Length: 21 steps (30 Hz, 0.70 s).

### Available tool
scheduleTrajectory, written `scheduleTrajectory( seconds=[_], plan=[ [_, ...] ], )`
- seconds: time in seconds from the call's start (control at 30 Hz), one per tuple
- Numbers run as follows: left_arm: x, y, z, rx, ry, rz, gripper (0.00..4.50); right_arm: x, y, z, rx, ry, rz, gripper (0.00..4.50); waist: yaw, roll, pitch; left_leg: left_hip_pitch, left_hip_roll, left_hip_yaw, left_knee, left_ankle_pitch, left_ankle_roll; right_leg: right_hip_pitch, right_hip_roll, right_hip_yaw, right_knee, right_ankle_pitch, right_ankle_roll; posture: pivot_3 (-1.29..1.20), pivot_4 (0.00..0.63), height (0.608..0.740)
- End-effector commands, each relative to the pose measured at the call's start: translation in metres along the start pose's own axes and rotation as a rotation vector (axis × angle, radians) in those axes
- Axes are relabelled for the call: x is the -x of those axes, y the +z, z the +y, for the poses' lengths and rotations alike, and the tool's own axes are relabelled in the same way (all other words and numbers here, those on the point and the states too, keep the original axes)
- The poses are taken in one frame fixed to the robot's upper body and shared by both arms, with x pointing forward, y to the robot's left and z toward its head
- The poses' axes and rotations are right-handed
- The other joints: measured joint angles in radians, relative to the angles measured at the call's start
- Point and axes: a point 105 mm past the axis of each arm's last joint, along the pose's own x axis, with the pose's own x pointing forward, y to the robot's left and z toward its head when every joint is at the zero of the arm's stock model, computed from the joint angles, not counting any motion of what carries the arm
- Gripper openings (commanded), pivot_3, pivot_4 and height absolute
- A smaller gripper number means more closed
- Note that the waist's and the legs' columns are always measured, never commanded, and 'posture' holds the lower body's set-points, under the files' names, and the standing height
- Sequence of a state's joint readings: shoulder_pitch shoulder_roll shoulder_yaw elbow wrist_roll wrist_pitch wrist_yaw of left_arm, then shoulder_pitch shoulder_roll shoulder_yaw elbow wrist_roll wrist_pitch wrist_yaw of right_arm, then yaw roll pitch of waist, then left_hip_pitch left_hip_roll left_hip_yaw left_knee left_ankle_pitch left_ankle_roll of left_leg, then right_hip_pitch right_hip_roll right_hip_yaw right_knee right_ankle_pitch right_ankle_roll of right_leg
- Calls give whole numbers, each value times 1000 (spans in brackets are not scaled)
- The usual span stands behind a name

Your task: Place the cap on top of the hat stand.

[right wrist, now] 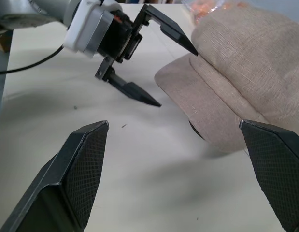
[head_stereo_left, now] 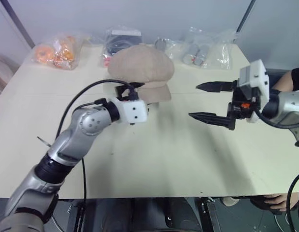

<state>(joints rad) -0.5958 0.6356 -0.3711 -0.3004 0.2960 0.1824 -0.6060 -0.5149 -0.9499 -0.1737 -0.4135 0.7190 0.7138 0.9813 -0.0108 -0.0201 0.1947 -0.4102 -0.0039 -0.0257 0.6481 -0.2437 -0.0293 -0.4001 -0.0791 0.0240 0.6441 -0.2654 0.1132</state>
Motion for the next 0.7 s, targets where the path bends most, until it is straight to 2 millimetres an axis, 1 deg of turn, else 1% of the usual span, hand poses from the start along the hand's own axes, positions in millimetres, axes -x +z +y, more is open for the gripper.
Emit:
scheduleTrajectory(
  seconds=[0.03, 0.1, 0.17, 0.33, 0.37, 0.43, 0.5, 0.57, 0.67, 0.7],
  plan=[
    [-2, -2, 7, -50, 29, 12, 4500, 4, 14, 0, 67, -28, -19, 4446, -1, 0, 0, 0, 0, 0, 0, 0, 0, 0, 0, 0, 0, 0, 0, 0, 150, 740],
    [-4, -4, 6, -52, 28, 14, 3944, 4, 14, 0, 68, -38, -18, 4500, 0, 0, 0, 0, 0, 0, 0, 0, 0, 0, 0, 0, 1, 0, 0, 0, 150, 740],
    [-4, -5, 6, -51, 32, 12, 3118, 4, 13, -1, 70, -43, -15, 4500, 0, 0, 0, 0, 0, 0, 0, 0, 0, 0, 0, 0, 1, 0, 0, 0, 150, 740],
    [-1, -7, 7, -49, 36, -4, 437, 4, 13, -1, 72, -47, -14, 4500, 2, 0, 0, 0, 0, 0, 0, 0, 0, 0, 0, 0, 1, 0, 0, 0, 150, 740],
    [0, -6, 7, -48, 36, -16, 28, 4, 13, -2, 73, -50, -12, 4500, 1, 0, 0, 0, 0, 0, 0, 0, 0, 0, 0, 0, 1, 0, 0, 0, 150, 740],
    [5, -4, 10, -54, 72, -66, 28, 4, 11, -3, 74, -55, -5, 4500, 1, 0, 0, 1, 0, -1, 0, 0, 0, 0, -1, 0, 1, 0, 0, 0, 150, 740],
    [12, -10, 15, -12, 102, -88, 28, 4, 8, -5, 77, -63, 5, 4500, 1, 0, 0, 1, 0, -1, 0, 0, 0, 0, -1, 0, 1, 0, 0, 0, 150, 740],
    [24, -17, 17, 0, 90, -141, 28, 4, 5, -6, 82, -68, 19, 4500, 0, 0, 0, 1, 1, -2, 0, 0, 0, 0, -1, 0, 1, 0, 0, 0, 150, 740],
    [37, -21, 18, 23, 56, -228, 28, 4, 1, -7, 86, -72, 29, 4500, -2, 0, 0, 1, 1, -1, 0, 0, 0, -1, -1, 0, 1, 0, 0, 0, 150, 740],
    [42, -27, 18, 21, 42, -235, 28, 3, 1, -7, 88, -73, 32, 4500, -1, 0, 0, 1, 1, -1, 0, 0, 0, -1, -1, 0, 1, 0, 0, 0, 150, 740]
  ],
)
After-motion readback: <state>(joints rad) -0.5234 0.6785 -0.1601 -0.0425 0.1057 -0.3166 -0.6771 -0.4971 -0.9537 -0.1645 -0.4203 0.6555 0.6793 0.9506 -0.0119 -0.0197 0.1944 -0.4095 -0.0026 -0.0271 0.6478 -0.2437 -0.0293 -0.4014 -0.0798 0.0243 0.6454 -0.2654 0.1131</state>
